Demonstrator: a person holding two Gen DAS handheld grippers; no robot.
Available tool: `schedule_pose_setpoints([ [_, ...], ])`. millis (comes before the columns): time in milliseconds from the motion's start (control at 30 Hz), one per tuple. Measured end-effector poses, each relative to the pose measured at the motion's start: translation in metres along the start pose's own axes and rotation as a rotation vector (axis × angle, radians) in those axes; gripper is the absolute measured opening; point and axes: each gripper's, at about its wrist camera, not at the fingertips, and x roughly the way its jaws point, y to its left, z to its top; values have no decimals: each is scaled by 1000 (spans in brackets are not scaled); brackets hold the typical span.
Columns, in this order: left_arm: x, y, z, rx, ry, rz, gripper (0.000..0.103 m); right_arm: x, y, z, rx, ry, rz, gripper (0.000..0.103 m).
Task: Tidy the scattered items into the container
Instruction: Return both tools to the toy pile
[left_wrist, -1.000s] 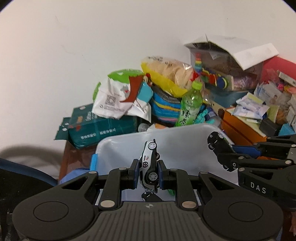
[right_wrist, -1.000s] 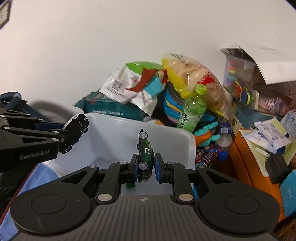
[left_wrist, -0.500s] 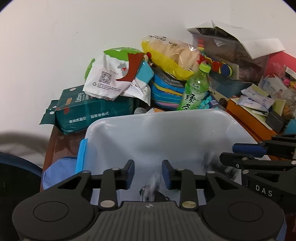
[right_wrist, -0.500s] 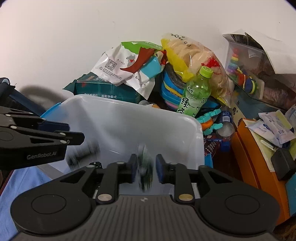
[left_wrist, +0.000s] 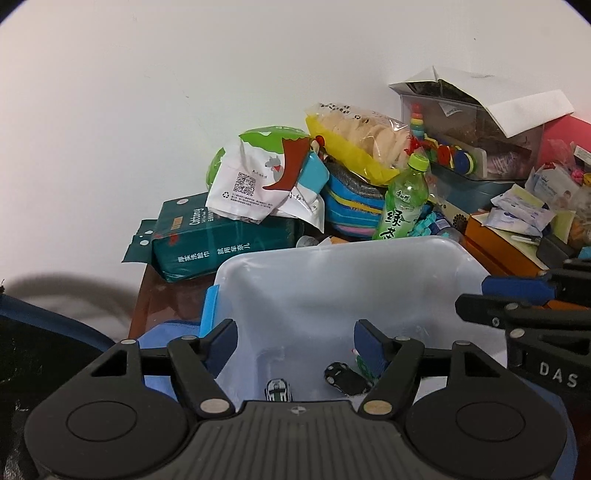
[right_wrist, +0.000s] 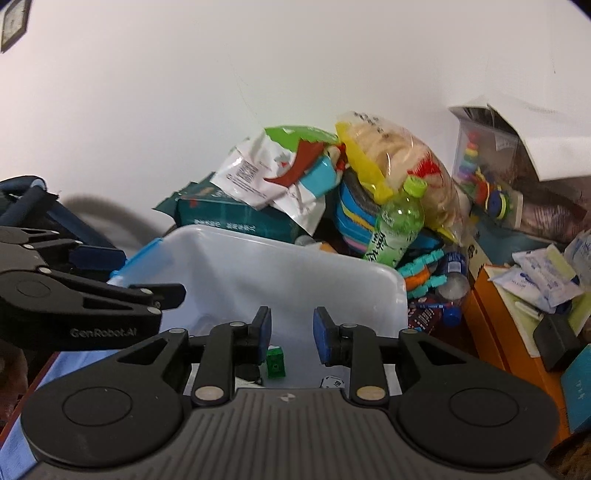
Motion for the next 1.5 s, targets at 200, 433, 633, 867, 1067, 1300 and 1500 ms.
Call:
schedule_pose_setpoints([
  [200,-25,-2,-15,-8,-6,-11,73,-23,5,-8,2,-14,15,29],
  [433,-51,-9,-53,11,16,-23,73,-47,9,-38,-9,23,20,29],
  [633,-61,-14,-90,22,77,-36,73,-60,13,-78,-22,102,12,30],
  [867,-68,-23,-133,39,154,-35,73,-69,28,-119,-36,181,37,30],
  [1067,-73,-26,-158,71,199,-27,73,-70,42,-135,-52,214,61,30],
  [1300,-77,-14,-170,70,210,-9,73,-63,51,-139,-50,222,59,39],
  [1500,-71,1,-171,46,219,9,73,-49,58,-138,-69,237,39,44],
])
